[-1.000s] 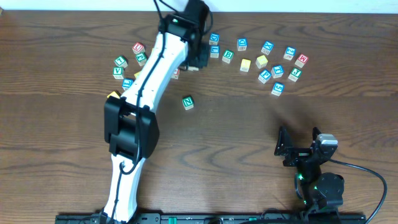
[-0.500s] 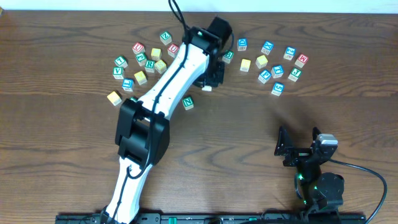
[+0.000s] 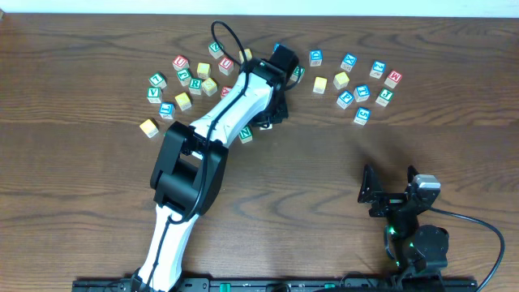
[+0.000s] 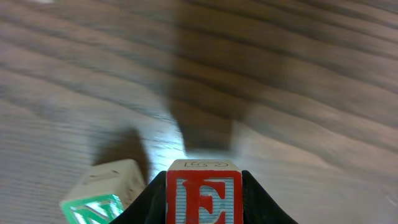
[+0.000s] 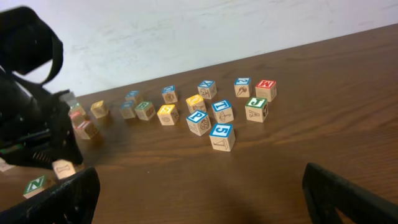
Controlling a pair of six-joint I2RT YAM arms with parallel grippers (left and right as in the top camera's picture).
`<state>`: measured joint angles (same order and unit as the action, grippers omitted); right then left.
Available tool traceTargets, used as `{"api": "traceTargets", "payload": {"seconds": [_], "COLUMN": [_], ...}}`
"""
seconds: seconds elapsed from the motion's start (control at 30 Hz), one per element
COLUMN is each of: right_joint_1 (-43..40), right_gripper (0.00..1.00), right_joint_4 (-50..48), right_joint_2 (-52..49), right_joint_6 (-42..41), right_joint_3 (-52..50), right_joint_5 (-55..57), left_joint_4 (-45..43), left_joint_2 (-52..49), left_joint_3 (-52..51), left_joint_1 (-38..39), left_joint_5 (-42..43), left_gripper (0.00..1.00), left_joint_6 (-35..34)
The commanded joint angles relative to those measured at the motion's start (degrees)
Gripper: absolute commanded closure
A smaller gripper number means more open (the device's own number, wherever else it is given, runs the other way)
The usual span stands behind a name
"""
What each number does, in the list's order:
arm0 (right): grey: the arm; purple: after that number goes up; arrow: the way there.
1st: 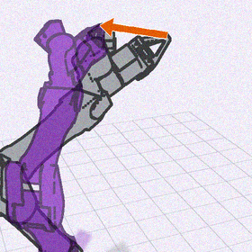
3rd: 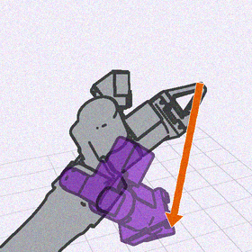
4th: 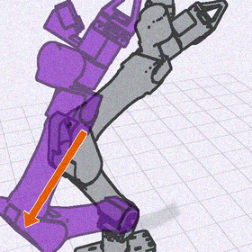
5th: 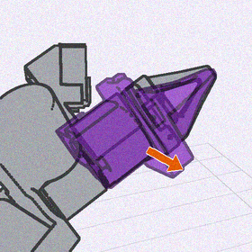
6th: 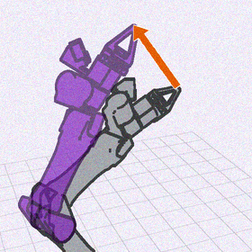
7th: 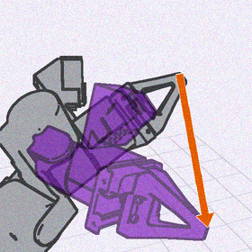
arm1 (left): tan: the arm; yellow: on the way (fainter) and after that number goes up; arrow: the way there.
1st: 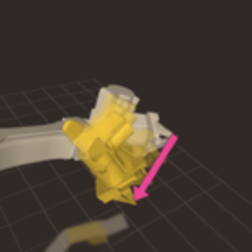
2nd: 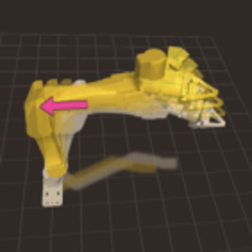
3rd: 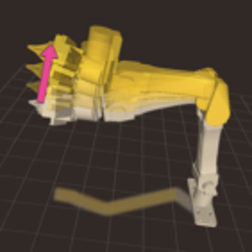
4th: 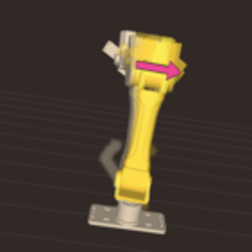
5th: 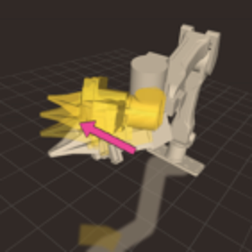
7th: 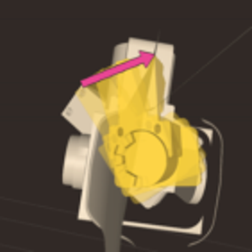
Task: Spell out NEURIPS
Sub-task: 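Place the red E block to the right of the green N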
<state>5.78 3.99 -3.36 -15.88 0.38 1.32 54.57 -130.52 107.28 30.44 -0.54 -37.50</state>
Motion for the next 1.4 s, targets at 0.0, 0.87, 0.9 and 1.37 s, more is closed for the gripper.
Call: {"api": "traceTargets", "payload": {"seconds": [0.0,0.87,0.9,1.37], "right_joint_1": [-0.55,-0.55,-0.55,-0.55], "right_gripper": [0.01,0.01,0.01,0.01], "right_joint_4": [0.15,0.13,0.15,0.15], "right_joint_2": [0.07,0.07,0.07,0.07], "right_joint_6": [0.24,0.24,0.24,0.24], "right_joint_3": [-0.07,-0.07,-0.07,-0.07], "right_joint_5": [0.24,0.24,0.24,0.24], "left_joint_4": [0.11,-0.90,-0.72,-0.22], "left_joint_2": [0.09,0.09,0.09,0.24], "left_joint_3": [-2.10,-4.70,-4.70,-4.00], "left_joint_1": [-0.24,-0.24,-0.24,-0.09], "left_joint_5": [-6.84,0.00,0.13,0.11], "left_gripper": [0.80,0.79,0.78,0.50], "left_joint_6": [-6.93,-9.99,-9.99,-9.66]}}
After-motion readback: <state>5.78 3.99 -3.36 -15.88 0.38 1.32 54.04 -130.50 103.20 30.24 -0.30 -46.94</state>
